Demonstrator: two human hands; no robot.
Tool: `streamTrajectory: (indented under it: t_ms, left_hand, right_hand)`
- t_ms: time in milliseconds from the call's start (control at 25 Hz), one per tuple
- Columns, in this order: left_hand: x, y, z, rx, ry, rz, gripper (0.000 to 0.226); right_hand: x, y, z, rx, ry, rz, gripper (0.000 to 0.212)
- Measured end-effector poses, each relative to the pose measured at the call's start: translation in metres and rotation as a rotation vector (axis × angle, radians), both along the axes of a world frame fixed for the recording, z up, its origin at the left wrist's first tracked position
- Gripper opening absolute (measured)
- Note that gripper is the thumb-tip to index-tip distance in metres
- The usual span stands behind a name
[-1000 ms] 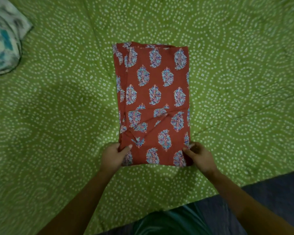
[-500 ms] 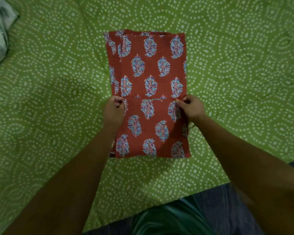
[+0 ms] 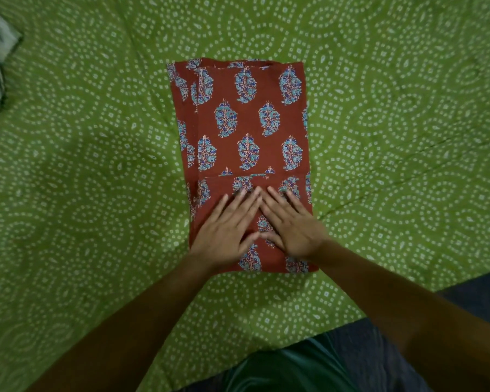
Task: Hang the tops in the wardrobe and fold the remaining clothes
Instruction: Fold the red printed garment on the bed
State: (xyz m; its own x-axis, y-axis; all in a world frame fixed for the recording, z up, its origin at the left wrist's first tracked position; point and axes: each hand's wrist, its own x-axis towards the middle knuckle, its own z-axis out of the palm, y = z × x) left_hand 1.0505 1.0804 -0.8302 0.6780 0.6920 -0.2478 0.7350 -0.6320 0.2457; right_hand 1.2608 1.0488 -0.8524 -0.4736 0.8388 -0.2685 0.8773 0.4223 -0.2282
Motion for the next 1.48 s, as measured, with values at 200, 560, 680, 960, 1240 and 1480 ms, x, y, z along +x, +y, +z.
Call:
streamTrajectory:
  t_ms: [200, 560, 680, 960, 1240, 1480]
  left_hand:
    - [-0.032, 0.034, -0.030, 0.049, 0.252, 0.013, 0.078]
    - [-0.128, 0.065, 0.000, 0.054, 0.100, -0.611, 0.096]
    - [-0.091, 0.063, -0.015, 0.131, 0.087, -0.579, 0.080]
    - [-0.069, 0.103, -0.034, -0.203, -0.166, -0.339, 0.061]
    - [-0.006, 0.166, 0.013, -1.110, -0.884, 1.415, 0.047]
    - [-0.027, 0.160, -0.005, -0.420, -0.397, 1.316, 0.056]
  right_hand:
    - [0.037, 0.010, -0.020, -0.112, -0.186, -0.276, 0.079]
    - [0.110, 0.014, 0.013, -0.016, -0.117, 0.392, 0.083]
    - [0.076, 0.032, -0.004, 0.016, -0.122, 0.442, 0.081]
    - [0.068, 0.068, -0.014, -0.306, 0.372, 0.144, 0.068]
    - [0.046, 0.167, 0.030, -0.744, 0.935, -1.266, 0.029]
    - [0.038, 0.147, 0.004, -0.258, 0.418, -1.288, 0.045]
